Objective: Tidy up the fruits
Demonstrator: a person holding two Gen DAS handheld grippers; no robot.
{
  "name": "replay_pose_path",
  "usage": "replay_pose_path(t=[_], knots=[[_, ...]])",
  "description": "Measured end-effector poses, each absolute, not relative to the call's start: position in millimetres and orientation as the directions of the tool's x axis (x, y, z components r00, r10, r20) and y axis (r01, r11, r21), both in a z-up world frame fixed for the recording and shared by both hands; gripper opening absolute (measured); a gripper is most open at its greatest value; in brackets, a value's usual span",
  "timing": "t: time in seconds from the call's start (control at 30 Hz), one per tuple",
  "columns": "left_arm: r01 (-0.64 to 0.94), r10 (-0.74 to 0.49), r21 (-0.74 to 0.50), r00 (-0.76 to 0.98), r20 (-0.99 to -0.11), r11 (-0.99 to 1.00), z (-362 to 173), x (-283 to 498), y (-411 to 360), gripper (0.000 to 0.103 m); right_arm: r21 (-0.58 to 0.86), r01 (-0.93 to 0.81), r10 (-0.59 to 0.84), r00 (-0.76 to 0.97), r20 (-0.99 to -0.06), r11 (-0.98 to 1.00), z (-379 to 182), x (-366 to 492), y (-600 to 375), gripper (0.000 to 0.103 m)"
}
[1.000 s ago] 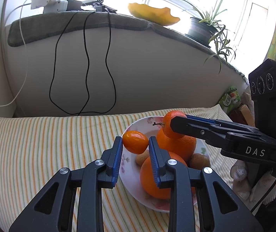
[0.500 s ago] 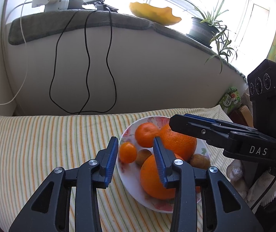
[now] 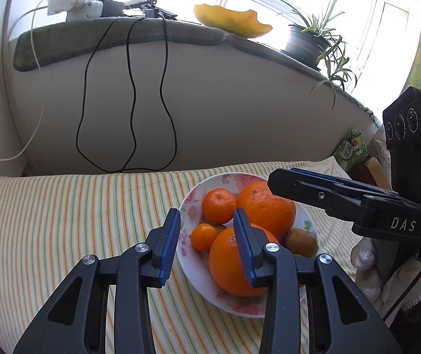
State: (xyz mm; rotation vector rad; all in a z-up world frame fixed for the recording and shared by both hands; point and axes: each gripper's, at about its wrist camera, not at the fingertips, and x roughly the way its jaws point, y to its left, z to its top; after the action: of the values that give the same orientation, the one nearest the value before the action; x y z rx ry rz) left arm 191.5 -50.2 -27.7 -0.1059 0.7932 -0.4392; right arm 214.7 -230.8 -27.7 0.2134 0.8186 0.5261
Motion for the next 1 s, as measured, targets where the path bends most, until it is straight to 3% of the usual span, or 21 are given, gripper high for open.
replay_pose_path(t=[0.33, 0.8, 1.0], knots=[[0.339, -0.408, -0.238, 0.634, -0.657, 0.91, -20, 178, -49, 0.044, 0.33, -0.355, 0.484, 0.603, -0.634, 0.875, -15, 203, -240, 0.077], [0.293, -0.351, -0.2, 0.682, -0.642, 0.935, -10, 149, -43, 0.071, 0.204, -0.309, 0.367, 0.698, -0.615, 0.929, -2, 165, -257, 0.098], [0.267, -0.317, -0.176, 0.703, -0.637, 0.947, -6, 133, -41, 0.078, 0.199, -0.258, 0.326, 0.726, -0.605, 0.945, -2, 150, -274, 0.099]])
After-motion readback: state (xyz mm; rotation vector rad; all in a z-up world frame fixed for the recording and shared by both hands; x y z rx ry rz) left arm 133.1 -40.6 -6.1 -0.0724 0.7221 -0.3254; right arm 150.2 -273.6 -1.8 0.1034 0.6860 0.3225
